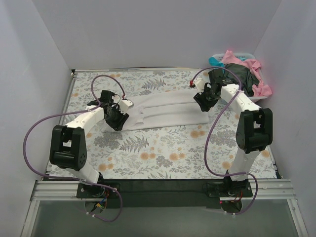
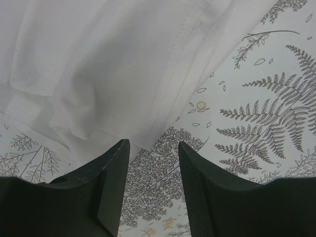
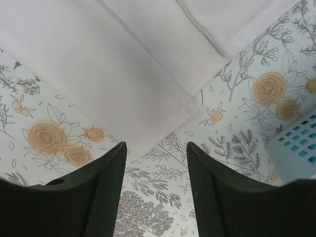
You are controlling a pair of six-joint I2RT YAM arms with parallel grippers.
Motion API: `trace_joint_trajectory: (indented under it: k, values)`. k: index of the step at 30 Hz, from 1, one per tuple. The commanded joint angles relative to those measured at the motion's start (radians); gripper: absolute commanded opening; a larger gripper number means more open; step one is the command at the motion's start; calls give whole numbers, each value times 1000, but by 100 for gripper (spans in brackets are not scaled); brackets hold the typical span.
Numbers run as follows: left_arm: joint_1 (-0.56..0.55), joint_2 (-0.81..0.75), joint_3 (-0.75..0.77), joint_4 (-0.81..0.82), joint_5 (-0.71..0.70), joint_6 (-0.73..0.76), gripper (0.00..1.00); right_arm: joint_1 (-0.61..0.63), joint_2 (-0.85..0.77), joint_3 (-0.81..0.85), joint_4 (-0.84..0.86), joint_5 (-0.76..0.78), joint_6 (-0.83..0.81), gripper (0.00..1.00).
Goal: Fold and stack the t-shirts
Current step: Fold the tshirt
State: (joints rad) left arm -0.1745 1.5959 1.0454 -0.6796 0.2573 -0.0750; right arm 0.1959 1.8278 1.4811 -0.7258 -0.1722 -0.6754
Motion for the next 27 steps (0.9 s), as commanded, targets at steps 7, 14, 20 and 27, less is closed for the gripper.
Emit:
trace_joint_trajectory:
  k: [7,14,20,27]
  values:
    - [-5,47,-7,44,-67,41,42,-4,25,-2,-43,-47,28,48]
    - [-6,78,-22,48,-66,63,30,-4,30,-1,-43,-24,17,47]
    - [-6,61,2,17,-62,69,7,-6,28,-7,-43,-18,16,46]
    - [-3,52,113,-44,-43,61,0,-6,34,-8,-43,-18,13,46]
